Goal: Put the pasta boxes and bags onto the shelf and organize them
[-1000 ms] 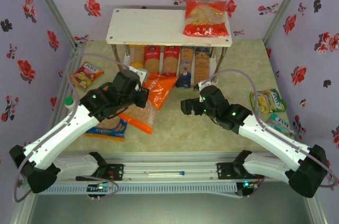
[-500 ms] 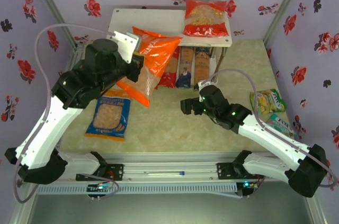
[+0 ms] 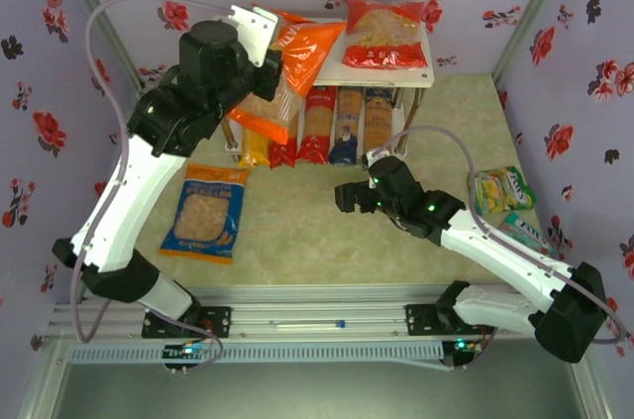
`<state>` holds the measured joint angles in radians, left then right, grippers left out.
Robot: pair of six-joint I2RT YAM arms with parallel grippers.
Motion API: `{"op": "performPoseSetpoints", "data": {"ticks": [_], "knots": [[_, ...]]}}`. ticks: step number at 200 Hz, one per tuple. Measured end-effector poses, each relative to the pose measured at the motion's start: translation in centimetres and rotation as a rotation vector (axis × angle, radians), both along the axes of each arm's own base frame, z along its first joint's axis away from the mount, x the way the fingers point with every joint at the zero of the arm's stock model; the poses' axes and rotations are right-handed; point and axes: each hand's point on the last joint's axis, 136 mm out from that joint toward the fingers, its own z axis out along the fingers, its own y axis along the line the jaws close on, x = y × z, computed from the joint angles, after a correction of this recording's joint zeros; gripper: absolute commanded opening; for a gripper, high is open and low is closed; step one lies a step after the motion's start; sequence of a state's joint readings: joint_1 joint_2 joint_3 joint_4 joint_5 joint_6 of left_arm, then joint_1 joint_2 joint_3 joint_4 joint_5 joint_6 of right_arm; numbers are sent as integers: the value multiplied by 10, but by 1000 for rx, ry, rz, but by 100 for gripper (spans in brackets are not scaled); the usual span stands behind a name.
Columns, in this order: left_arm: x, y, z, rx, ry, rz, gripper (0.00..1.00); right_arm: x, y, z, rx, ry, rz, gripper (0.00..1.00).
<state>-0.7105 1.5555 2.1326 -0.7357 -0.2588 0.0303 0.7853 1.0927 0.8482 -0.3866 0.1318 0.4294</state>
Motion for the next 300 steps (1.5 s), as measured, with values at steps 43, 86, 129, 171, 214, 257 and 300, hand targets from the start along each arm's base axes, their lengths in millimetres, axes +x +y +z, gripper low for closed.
{"op": "performPoseSetpoints", "data": {"ticks": [43,86,129,171,214,257,300], "knots": [[29,-11,2,-9,-60,38,0,3,-3,0,-2,-1,-10,96],[51,-21,10,-38,-129,71,0,9,-11,0,-4,-1,-35,97],[72,-26,16,-51,-197,124,0,16,-20,0,6,6,-56,97],[94,-30,11,-55,-233,179,0,19,-28,6,22,-3,-66,97],[117,-40,-1,-39,-247,222,0,20,-37,9,31,-11,-82,97],[129,-45,-5,-49,-258,247,0,17,-40,5,32,-2,-82,97],[132,-43,-6,-57,-262,272,1,14,-43,3,33,-1,-83,98]]}}
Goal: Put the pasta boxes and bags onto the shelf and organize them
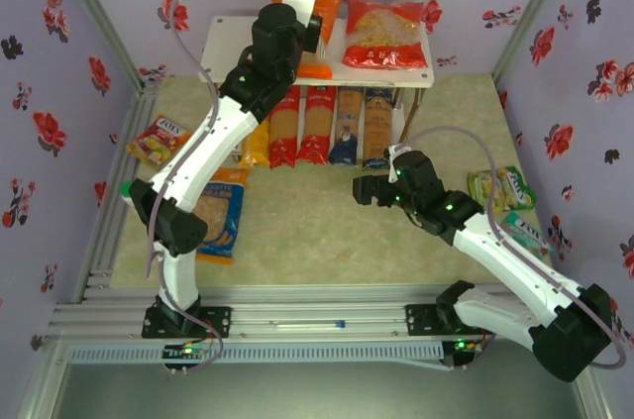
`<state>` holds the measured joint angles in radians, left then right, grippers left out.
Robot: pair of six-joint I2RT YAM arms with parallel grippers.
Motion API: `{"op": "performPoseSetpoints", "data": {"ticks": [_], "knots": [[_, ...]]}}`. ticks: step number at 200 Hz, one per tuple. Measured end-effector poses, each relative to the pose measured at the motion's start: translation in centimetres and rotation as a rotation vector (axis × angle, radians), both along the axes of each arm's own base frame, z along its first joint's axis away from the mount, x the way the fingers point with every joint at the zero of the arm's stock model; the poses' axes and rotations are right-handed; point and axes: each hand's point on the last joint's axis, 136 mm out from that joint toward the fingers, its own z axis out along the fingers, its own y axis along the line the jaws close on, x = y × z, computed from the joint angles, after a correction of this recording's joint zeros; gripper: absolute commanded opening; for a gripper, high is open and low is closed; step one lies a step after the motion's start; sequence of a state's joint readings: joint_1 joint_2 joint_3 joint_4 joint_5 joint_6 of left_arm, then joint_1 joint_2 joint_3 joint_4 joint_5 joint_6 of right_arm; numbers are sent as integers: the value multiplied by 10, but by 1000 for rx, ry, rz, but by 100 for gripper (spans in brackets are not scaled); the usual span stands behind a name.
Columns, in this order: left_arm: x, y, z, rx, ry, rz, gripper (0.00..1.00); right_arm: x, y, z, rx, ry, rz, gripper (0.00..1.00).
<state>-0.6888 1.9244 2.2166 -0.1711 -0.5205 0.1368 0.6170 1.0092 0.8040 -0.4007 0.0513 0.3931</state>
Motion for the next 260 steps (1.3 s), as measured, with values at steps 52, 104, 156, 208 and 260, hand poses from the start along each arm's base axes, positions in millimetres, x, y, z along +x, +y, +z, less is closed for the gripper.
{"op": "performPoseSetpoints", "data": {"ticks": [52,104,156,208,260], "knots": [[3,0,0,-56,-20,14,32,-2,-2,-2,-2,3,-3,98],[5,0,0,-92,-34,18,41,-5,-5,-6,-5,13,-6,98],[-3,5,-16,-49,-10,18,18,-5,-5,-5,1,16,-10,98],[-21,12,-15,-35,8,-25,7,-6,-3,-6,18,29,-15,98],[-20,3,-87,49,182,-61,6,-10,-4,-3,42,28,-17,98]]}}
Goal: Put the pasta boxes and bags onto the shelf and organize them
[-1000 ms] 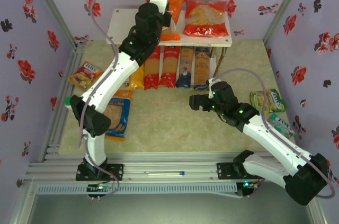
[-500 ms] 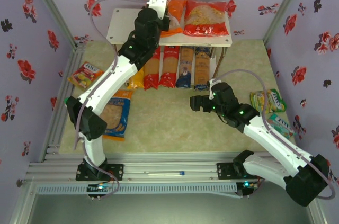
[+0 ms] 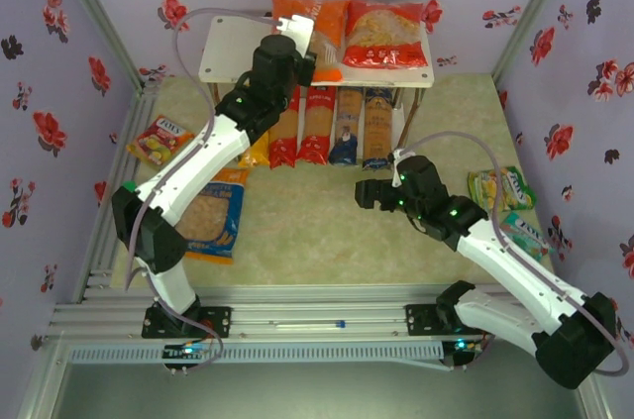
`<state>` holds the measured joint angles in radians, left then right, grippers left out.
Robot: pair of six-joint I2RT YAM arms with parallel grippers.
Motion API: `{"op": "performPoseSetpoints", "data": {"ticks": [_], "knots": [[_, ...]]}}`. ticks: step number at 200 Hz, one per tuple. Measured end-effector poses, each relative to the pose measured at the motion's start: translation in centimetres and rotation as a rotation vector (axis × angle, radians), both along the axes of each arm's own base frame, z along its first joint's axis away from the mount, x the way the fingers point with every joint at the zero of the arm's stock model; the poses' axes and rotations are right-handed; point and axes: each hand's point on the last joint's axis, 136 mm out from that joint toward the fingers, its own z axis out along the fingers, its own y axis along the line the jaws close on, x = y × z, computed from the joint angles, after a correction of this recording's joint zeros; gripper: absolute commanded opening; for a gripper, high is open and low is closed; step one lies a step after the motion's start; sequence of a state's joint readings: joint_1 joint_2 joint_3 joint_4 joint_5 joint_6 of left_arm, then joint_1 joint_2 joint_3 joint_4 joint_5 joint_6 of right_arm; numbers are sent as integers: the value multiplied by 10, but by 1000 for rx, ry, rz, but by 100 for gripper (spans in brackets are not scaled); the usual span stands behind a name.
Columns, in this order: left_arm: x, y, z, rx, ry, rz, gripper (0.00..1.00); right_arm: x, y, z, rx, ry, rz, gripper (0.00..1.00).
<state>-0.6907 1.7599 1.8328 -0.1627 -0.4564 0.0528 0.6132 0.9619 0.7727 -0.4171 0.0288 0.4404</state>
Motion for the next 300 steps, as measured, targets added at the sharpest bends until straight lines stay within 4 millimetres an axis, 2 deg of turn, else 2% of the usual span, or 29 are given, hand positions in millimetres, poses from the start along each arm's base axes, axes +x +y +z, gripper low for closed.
{"op": "performPoseSetpoints", "data": {"ticks": [16,36,57,97,115,149,163,172,183,196,217,229,241,251,261,300], "knots": [[-3,1,-2,-15,11,-6,8,-1,-1,3,10,-6,-4,98],[-13,7,-5,-33,28,-12,30,-2,-1,5,17,-10,-6,98],[-24,16,-8,-41,40,-18,38,-2,-1,5,21,-8,-7,98],[-54,37,-5,-57,19,-37,42,-2,-1,5,23,-6,-7,98],[-74,54,10,-83,-25,-39,42,-2,0,5,24,-5,-5,98],[-122,90,60,-163,-134,-42,41,-2,0,5,24,-5,-5,98],[-141,105,67,-186,-134,-27,41,-2,0,5,24,-5,-5,98],[-148,112,61,-193,-108,-13,41,-2,0,4,24,-5,-5,98],[-155,120,39,-191,-41,17,41,-2,0,4,24,-5,-5,98],[-156,124,-8,-162,79,58,41,-2,0,4,24,-5,-4,98],[-162,127,-122,-56,342,134,41,-3,1,4,26,-1,0,98],[-179,136,-192,20,504,185,42,-3,1,4,28,1,4,98],[-200,151,-241,70,623,237,43,-4,3,4,33,4,9,98],[-214,163,-265,80,682,276,48,-4,3,4,35,5,13,98],[-224,173,-279,71,717,313,51,-4,4,4,38,7,16,98],[-239,192,-299,-4,765,413,68,-1,11,2,52,11,33,98]]}}
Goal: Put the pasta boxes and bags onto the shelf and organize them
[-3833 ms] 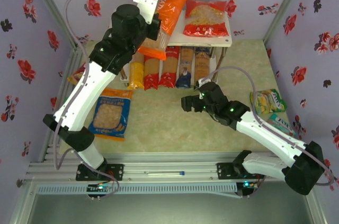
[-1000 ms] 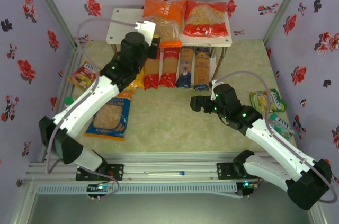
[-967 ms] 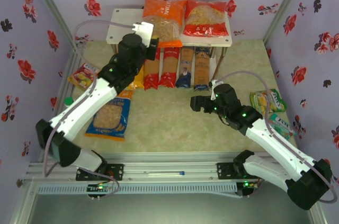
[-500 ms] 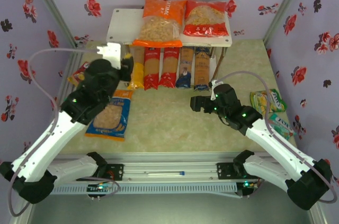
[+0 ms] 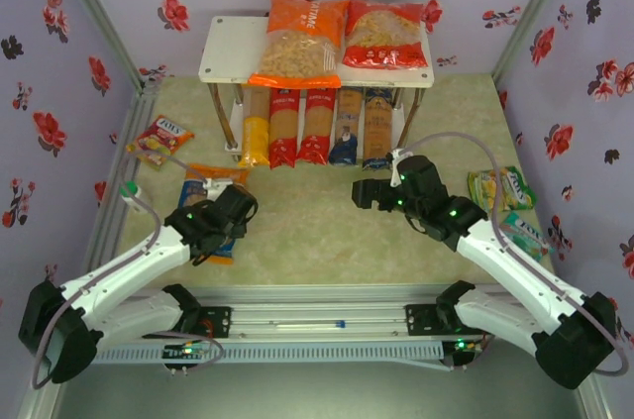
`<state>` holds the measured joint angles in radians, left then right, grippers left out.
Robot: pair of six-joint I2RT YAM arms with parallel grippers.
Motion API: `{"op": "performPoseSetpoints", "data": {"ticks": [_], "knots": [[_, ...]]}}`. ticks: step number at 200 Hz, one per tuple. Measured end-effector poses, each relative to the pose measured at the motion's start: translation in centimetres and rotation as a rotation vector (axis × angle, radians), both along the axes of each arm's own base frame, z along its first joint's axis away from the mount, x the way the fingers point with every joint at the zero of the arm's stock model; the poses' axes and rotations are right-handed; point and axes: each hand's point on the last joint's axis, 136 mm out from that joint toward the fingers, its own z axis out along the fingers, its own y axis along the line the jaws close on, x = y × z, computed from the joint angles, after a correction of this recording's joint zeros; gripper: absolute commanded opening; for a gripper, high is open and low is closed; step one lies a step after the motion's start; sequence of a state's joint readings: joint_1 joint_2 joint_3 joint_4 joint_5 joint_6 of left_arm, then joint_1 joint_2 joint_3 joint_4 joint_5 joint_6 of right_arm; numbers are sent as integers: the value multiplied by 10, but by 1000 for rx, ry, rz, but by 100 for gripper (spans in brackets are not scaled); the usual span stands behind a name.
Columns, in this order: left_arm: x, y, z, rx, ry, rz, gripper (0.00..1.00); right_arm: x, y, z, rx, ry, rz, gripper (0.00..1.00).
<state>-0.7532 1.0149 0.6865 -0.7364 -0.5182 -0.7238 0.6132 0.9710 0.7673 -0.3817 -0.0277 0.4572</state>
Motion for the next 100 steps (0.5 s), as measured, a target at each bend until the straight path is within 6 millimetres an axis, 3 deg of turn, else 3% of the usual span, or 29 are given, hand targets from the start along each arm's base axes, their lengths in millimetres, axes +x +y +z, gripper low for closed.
{"op": "performPoseSetpoints", "data": {"ticks": [50,100], "knots": [[-18,40,-40,-45,116,164,83,0,2,-5,3,2,6,98],[-12,45,-36,-91,126,190,85,5,7,-7,9,3,12,98]]}}
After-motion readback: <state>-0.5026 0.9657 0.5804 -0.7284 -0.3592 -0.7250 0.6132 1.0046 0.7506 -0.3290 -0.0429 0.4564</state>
